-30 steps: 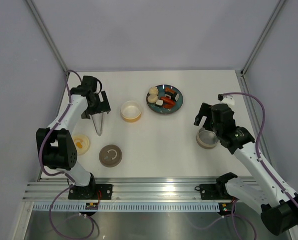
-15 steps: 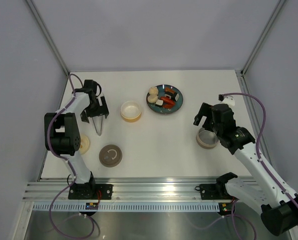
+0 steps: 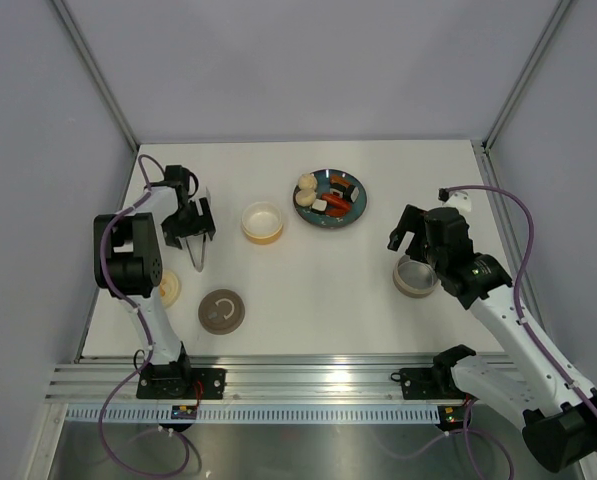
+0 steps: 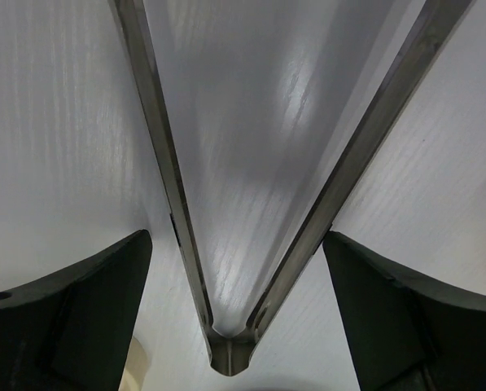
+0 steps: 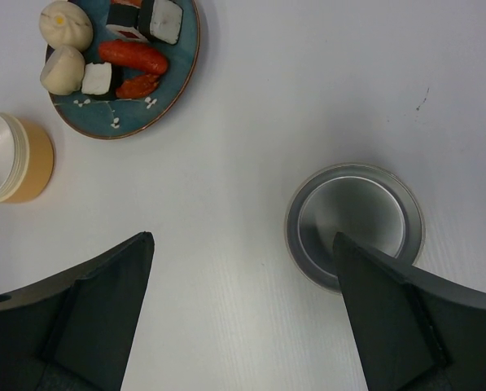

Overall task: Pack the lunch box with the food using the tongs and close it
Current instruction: Pick up the clamp at the center of the board.

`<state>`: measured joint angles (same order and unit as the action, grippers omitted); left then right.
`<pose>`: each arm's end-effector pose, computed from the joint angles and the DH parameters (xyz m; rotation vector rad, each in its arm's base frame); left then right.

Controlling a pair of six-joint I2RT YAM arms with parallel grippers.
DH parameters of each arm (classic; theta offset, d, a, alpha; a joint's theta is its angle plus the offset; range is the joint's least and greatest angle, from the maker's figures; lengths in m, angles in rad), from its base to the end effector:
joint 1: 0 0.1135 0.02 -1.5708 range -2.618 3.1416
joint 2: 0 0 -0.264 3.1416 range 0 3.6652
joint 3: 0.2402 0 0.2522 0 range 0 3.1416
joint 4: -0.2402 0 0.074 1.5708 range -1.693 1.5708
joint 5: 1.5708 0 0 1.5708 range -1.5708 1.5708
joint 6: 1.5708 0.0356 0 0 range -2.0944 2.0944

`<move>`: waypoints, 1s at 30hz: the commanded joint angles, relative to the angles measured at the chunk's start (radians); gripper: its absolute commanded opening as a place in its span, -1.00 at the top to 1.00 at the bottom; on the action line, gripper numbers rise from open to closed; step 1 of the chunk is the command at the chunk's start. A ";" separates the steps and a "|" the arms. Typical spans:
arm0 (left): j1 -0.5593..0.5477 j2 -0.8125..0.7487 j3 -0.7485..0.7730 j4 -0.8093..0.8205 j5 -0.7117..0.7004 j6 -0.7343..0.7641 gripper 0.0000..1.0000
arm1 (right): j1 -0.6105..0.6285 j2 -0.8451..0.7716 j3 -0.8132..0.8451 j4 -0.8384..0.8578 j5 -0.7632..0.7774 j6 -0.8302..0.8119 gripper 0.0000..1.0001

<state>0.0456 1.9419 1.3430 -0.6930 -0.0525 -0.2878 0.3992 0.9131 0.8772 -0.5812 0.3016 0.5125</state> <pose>0.3816 0.0193 0.1657 -0.4847 2.8170 0.0260 0.1825 0.0655 0.3111 0.2911 2.1431 0.1962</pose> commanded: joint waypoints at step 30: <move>0.003 0.029 0.024 0.109 0.046 0.001 -0.43 | 0.001 -0.056 0.006 -0.048 0.008 0.055 -0.99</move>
<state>0.0456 1.9747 1.3674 -0.6147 -0.0338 -0.2871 0.3992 0.8795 0.8768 -0.6338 0.3019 0.5484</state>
